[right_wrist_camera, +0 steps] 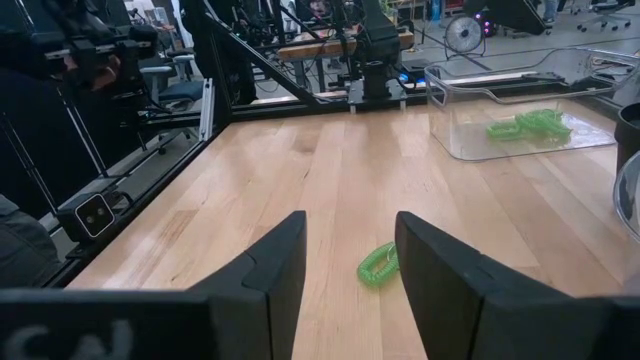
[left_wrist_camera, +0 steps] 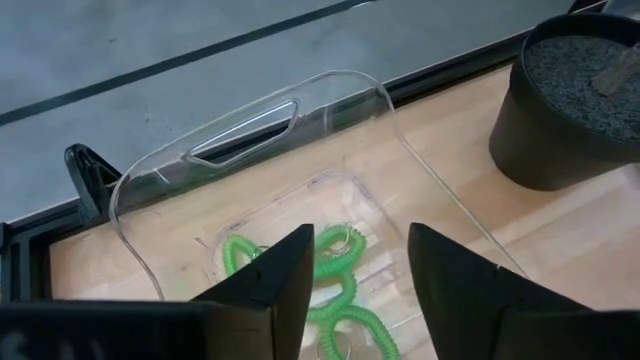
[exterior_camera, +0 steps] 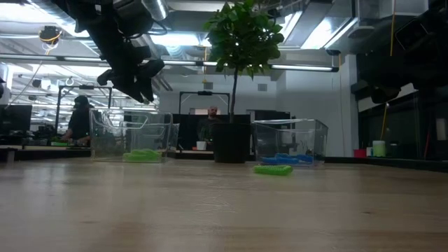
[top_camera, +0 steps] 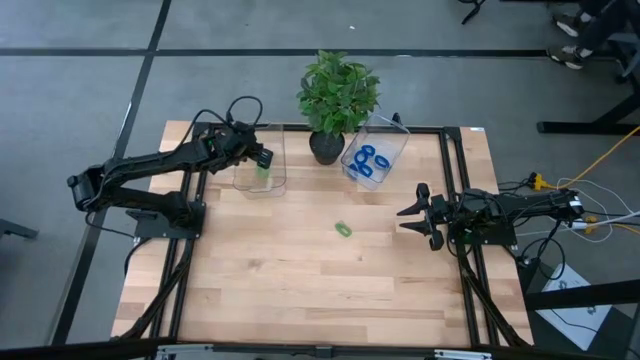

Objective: Sort spring keychains
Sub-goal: Put the green spring keychain into the left transparent bin

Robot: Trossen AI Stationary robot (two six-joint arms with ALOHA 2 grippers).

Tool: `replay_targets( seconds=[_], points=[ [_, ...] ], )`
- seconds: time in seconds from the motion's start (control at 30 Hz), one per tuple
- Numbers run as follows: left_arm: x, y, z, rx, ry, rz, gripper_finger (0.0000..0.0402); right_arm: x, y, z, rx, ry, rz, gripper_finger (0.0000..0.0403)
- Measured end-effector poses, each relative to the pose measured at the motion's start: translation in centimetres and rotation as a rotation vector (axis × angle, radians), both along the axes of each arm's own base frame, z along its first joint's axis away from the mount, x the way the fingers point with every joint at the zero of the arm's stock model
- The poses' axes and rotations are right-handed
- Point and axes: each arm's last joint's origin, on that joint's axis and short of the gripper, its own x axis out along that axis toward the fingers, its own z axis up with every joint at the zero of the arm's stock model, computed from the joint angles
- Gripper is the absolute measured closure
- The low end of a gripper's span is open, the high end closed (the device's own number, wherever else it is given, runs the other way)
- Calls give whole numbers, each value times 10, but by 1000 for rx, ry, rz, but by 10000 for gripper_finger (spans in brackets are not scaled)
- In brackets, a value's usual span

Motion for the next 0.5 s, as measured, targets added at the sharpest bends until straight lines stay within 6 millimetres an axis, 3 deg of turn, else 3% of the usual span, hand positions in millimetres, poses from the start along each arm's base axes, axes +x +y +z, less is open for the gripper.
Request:
replay_targets(
  seconds=[0.33, 0.5],
  points=[
    [15, 3, 16, 60, -183, -191, 249, 0, 0, 0, 0, 0, 0, 249],
    [24, -4, 23, 53, -278, -375, 255, 0, 0, 0, 0, 0, 0, 249]
  ],
)
